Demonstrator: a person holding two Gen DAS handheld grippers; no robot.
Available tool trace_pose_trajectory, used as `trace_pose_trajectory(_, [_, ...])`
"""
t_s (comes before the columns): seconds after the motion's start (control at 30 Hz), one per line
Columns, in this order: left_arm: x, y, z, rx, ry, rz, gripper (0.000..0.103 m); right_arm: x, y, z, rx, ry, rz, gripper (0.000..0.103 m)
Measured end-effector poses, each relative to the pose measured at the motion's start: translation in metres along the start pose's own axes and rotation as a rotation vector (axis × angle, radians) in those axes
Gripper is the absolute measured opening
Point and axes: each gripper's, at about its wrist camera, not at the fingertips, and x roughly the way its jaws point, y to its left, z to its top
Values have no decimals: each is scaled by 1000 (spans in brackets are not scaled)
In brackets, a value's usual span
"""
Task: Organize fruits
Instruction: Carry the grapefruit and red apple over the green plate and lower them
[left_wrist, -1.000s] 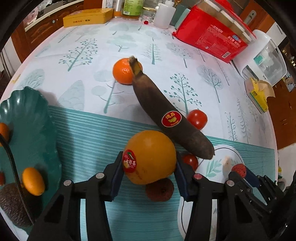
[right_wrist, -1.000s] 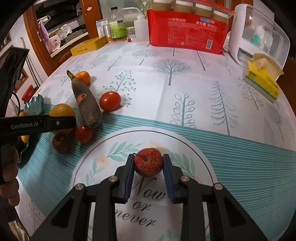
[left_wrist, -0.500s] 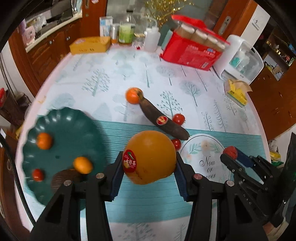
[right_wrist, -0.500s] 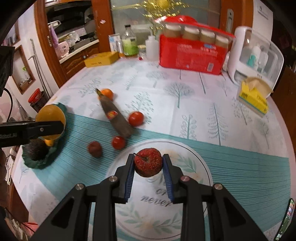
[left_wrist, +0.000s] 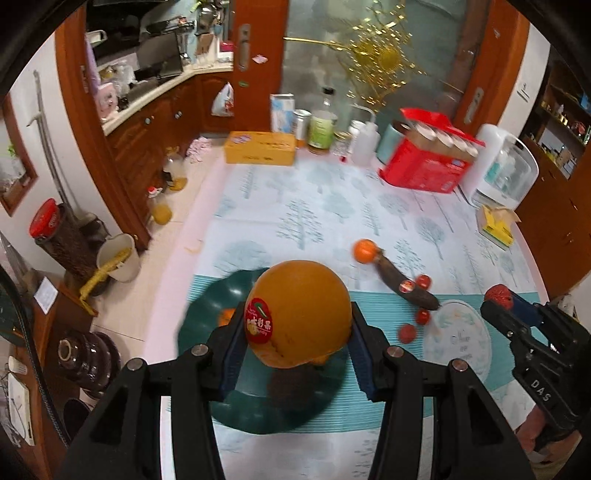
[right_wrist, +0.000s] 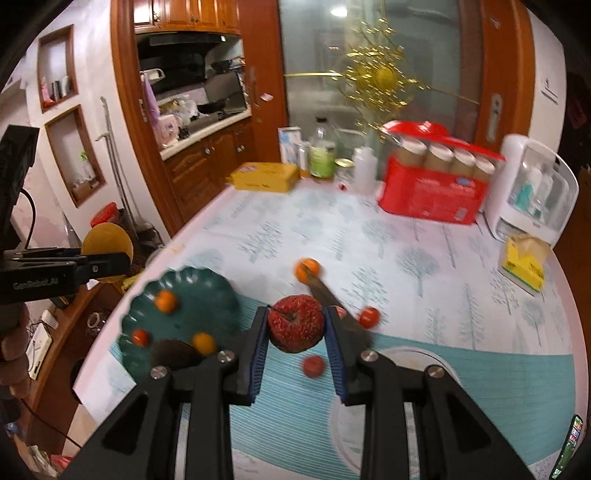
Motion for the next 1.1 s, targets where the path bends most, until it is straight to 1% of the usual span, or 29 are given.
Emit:
trace_pose_trajectory(0.1, [0,25,0,-10,4,2,49,7,29,12,-16,-2,13,30])
trace_pose_trajectory(0.23, [13,56,-6,-15,38,0,49,26,61,22,-39,10,24,30])
trace_pose_trajectory(0.4, [47,86,-19,-14,111,-5,49,73,89,27,-22,78,35,30])
trace_pose_trajectory(0.6, [99,113,-38,-34,217,-15,49,128,113,20,-32,164,17,30])
trace_pose_trajectory(0.83, [153,122,-54,-26,317,-40,49,190,128,0,-34,287,14,30])
trace_pose_trajectory(0.93, [166,121,-56,-20,343,-50,49,209,130,-9,-34,331,3,30])
trace_pose_trajectory(1.1, [183,119,-54,-8,367,-67,49,228,130,-18,-21,379,5,30])
